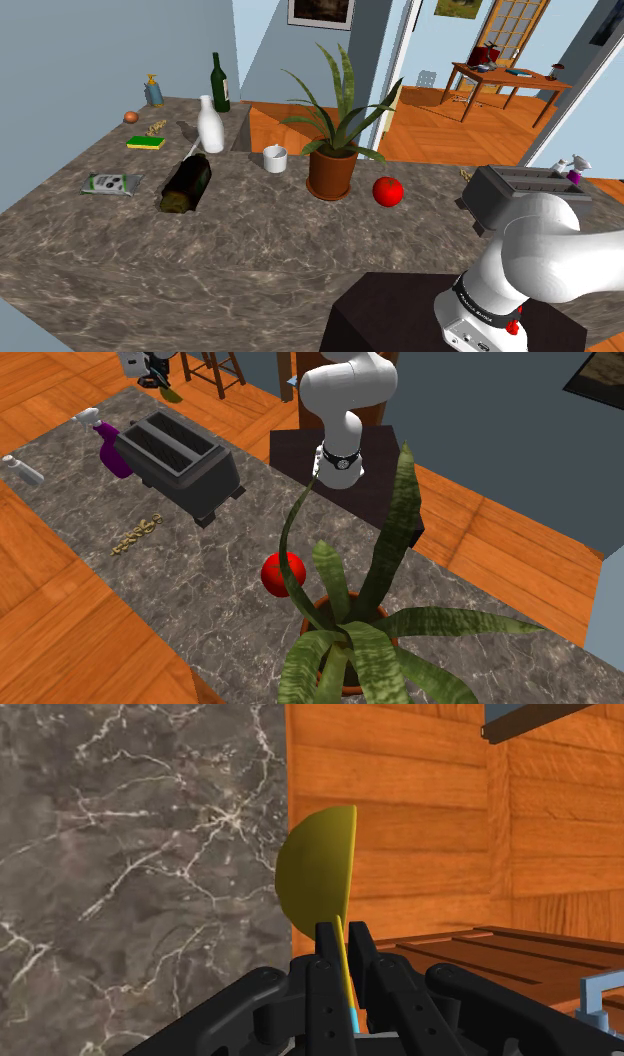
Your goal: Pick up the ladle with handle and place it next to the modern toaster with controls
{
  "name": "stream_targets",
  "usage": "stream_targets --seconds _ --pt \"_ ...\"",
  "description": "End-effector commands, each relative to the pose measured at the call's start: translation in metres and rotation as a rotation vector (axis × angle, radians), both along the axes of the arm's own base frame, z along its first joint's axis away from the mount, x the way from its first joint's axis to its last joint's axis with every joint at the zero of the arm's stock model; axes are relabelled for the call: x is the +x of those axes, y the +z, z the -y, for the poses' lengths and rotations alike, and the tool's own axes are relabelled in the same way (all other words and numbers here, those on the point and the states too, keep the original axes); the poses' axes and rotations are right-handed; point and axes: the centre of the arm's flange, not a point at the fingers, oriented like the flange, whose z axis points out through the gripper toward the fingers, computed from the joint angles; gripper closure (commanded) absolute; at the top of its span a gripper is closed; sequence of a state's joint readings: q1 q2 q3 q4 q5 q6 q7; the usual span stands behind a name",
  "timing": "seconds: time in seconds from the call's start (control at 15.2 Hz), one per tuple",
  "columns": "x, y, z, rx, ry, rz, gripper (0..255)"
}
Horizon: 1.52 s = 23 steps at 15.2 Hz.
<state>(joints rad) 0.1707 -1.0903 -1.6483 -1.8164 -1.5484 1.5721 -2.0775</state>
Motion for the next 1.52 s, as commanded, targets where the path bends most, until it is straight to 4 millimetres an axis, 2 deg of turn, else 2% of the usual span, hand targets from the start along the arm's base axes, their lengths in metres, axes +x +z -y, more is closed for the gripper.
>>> stream_targets --seconds 0.0,1.45 --pt "0.001 -0.011 -0.001 0.000 0.000 0.000 255" --pt "0.001 -0.127 -0.001 0.000 0.000 0.000 255"
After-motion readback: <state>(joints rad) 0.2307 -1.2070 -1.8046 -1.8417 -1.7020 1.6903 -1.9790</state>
